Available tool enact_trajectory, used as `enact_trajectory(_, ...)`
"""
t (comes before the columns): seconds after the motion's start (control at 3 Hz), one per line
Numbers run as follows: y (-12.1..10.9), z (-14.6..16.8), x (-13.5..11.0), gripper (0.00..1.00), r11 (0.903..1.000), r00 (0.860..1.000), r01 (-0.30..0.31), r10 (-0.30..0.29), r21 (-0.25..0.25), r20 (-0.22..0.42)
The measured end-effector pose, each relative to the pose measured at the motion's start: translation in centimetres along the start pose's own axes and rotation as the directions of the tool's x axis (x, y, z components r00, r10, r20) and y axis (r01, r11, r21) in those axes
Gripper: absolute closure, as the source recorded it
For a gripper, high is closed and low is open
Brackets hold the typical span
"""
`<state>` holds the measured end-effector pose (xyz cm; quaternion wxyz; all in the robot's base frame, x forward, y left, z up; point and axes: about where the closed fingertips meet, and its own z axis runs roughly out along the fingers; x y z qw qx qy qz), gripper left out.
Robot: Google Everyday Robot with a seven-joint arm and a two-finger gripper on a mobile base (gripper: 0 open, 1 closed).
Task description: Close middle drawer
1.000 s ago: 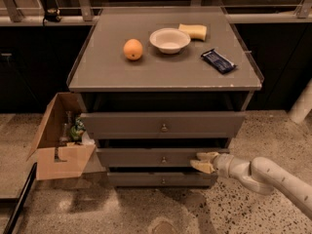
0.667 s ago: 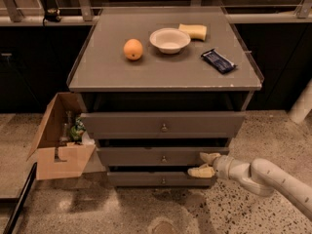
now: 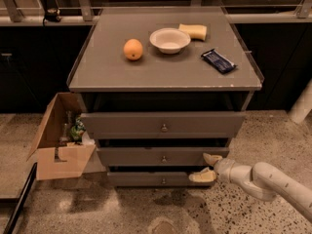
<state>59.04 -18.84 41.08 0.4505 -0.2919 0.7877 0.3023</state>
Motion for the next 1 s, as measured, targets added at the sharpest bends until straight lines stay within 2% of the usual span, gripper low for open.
enact_trajectory(0.33, 2.3, -3.0, 2.1, 0.00, 0.9981, 0.998, -0.059, 0.059, -0.021, 0.023)
enact_trajectory(0.67, 3.9, -6.4, 4.1, 0.00, 0.9946, 0.993, -0.102, 0.103, -0.019, 0.061)
enact_trajectory(1.0, 3.9, -6.4, 4.1, 0.00, 0.9946, 0.993, -0.102, 0.103, -0.019, 0.061)
